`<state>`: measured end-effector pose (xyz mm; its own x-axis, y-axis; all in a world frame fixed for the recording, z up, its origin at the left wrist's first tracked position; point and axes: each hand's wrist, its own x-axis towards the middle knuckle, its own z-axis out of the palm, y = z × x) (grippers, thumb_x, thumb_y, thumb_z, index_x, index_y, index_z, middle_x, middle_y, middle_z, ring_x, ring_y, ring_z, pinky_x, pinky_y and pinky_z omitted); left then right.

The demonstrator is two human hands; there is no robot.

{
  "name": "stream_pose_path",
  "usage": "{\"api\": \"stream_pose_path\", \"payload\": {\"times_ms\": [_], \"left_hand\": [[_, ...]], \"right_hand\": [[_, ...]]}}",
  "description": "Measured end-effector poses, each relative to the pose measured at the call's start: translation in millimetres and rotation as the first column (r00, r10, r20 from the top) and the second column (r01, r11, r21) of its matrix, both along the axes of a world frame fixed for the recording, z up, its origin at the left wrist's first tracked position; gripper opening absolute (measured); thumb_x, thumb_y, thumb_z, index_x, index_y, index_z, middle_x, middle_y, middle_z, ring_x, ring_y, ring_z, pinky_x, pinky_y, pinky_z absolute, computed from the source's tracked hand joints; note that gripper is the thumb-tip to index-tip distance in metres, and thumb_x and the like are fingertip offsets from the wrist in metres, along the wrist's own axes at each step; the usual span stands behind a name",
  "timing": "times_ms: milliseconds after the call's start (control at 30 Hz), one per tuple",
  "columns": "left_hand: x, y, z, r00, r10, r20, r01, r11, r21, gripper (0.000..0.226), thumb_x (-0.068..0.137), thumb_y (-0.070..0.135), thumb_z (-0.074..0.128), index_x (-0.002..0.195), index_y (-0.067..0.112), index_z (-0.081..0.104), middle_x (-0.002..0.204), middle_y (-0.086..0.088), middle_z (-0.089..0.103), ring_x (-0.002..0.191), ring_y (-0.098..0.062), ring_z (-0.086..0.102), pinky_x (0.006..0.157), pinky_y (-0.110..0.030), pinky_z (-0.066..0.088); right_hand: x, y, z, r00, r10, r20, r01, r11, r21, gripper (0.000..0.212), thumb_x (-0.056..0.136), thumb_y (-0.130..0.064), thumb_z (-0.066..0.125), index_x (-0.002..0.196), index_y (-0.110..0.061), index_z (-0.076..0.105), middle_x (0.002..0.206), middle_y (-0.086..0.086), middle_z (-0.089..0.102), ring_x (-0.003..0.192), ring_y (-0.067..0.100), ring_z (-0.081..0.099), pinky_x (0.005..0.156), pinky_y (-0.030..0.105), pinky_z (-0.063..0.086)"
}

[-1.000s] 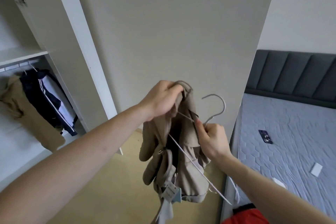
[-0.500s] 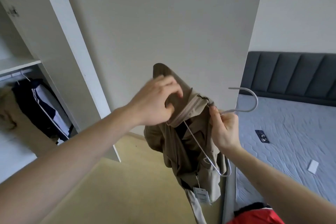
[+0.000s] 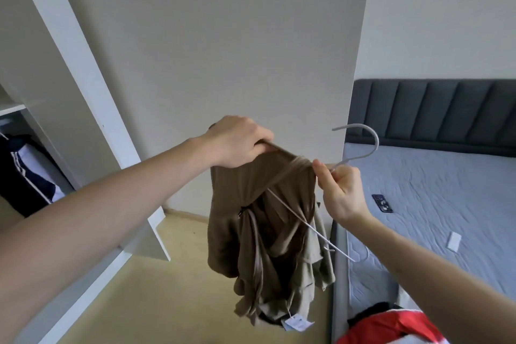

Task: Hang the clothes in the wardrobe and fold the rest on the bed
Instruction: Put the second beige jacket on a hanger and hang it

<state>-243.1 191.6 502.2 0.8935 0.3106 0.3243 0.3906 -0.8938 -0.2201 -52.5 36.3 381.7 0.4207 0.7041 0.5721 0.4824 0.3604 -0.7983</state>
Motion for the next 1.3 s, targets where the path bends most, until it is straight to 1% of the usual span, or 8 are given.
{"api": "stream_pose_path", "payload": {"times_ms": [333,467,600,667,733,833,1067,1300], "left_hand": [[-12,15,-2,0.974,0.111,0.199,-0.119,0.992,0.028,0.025,0.089,0.037,0.053,0.067,0.031,0.043,0.056,0.011,0.042,0.06,-0.025,0.042,0.05,-0.027,0.02],[-19,8,15,0.956,0.137,0.259,-0.154,0.987,0.048,0.029,0.088,0.042,0.052,0.064,0.029,0.04,0.053,0.01,0.037,0.063,-0.027,0.038,0.054,-0.031,0.021],[-30,3,29,0.934,0.175,0.311,-0.184,0.983,0.001,0.04,0.092,0.041,0.056,0.058,0.028,0.038,0.05,0.005,0.041,0.058,-0.028,0.039,0.052,-0.03,0.022],[-37,2,35,0.926,0.195,0.324,-0.19,0.981,-0.047,0.039,0.091,0.044,0.054,0.059,0.026,0.04,0.05,0.003,0.042,0.055,-0.017,0.041,0.052,-0.03,0.024],[-46,2,41,0.919,0.219,0.329,-0.205,0.976,-0.075,0.04,0.091,0.049,0.05,0.062,0.021,0.041,0.051,0.001,0.043,0.056,-0.013,0.044,0.051,-0.031,0.025],[-74,11,46,0.904,0.273,0.33,-0.263,0.962,-0.077,0.039,0.09,0.054,0.05,0.064,0.024,0.047,0.054,0.004,0.05,0.056,-0.011,0.046,0.051,-0.03,0.024],[-154,42,31,0.873,0.428,0.235,-0.395,0.902,-0.176,0.07,0.088,0.079,0.041,0.076,0.015,0.067,0.057,-0.002,0.055,0.066,-0.025,0.058,0.067,-0.043,0.052],[-178,67,-1,0.865,0.419,0.277,-0.405,0.908,-0.108,0.065,0.092,0.075,0.03,0.069,0.019,0.053,0.058,0.004,0.05,0.062,-0.023,0.054,0.06,-0.039,0.048]], "right_hand": [[-26,-43,-77,0.98,-0.191,-0.062,0.2,0.957,0.209,0.014,0.094,-0.025,0.068,0.098,-0.022,0.055,0.092,-0.002,0.056,0.08,0.024,0.055,0.075,0.028,0.044],[-50,-49,-164,0.988,-0.143,-0.052,0.121,0.944,-0.306,0.022,0.085,-0.045,0.075,0.088,-0.034,0.056,0.085,-0.011,0.062,0.081,0.012,0.061,0.072,0.031,0.051],[-50,-22,-209,0.972,-0.211,-0.106,0.046,0.609,-0.792,0.078,0.072,-0.06,0.08,0.134,-0.028,0.046,0.13,-0.007,0.057,0.125,0.024,0.056,0.102,0.036,0.047],[-48,-6,-212,0.977,-0.164,-0.137,-0.036,0.506,-0.862,0.048,0.081,-0.043,0.075,0.12,-0.025,0.057,0.123,0.001,0.068,0.108,0.026,0.064,0.094,0.037,0.053],[-41,8,-209,0.971,-0.191,-0.14,-0.025,0.504,-0.863,0.015,0.088,-0.019,0.06,0.102,-0.019,0.065,0.111,0.011,0.074,0.09,0.028,0.064,0.083,0.036,0.055],[-12,22,-187,0.913,-0.332,-0.236,0.011,0.598,-0.801,0.03,0.086,-0.001,0.046,0.1,-0.012,0.071,0.102,0.015,0.074,0.092,0.033,0.065,0.081,0.036,0.052],[92,59,-68,0.827,-0.426,-0.367,0.013,0.666,-0.745,0.016,0.096,-0.015,0.055,0.093,-0.003,0.065,0.081,0.014,0.066,0.066,0.027,0.062,0.052,0.028,0.05],[99,82,68,0.87,-0.165,-0.464,-0.206,0.734,-0.647,0.021,0.098,-0.018,0.061,0.105,-0.001,0.071,0.097,0.02,0.076,0.094,0.033,0.074,0.091,0.047,0.061]]}}
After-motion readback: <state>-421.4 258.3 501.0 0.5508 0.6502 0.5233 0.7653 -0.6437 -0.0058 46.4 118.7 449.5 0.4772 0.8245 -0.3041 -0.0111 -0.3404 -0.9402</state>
